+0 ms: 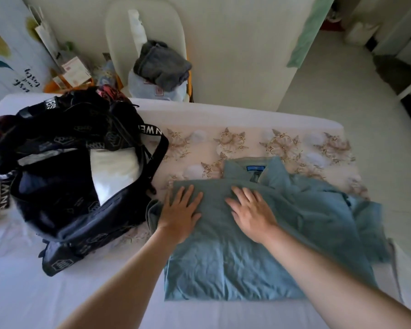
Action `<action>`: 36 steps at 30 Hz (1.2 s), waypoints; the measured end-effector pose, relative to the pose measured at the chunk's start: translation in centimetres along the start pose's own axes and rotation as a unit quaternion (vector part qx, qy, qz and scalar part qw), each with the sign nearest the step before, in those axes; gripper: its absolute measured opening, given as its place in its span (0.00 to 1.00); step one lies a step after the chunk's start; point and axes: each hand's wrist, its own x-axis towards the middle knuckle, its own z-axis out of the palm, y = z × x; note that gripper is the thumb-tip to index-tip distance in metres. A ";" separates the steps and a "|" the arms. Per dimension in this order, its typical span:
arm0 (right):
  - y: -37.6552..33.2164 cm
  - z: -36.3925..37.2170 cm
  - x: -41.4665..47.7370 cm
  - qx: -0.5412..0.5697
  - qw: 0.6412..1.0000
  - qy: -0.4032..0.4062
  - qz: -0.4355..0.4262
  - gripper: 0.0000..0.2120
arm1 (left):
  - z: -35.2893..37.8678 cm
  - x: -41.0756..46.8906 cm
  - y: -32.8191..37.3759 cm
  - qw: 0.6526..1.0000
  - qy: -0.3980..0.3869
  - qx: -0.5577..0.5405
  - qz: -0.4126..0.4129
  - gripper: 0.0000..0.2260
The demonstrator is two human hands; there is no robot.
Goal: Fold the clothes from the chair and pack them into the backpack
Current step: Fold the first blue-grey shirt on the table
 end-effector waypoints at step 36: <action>10.5 -4.0 -3.6 0.197 0.963 0.023 0.180 0.15 | -5.2 -0.7 4.7 0.992 0.058 -0.102 -0.047 0.16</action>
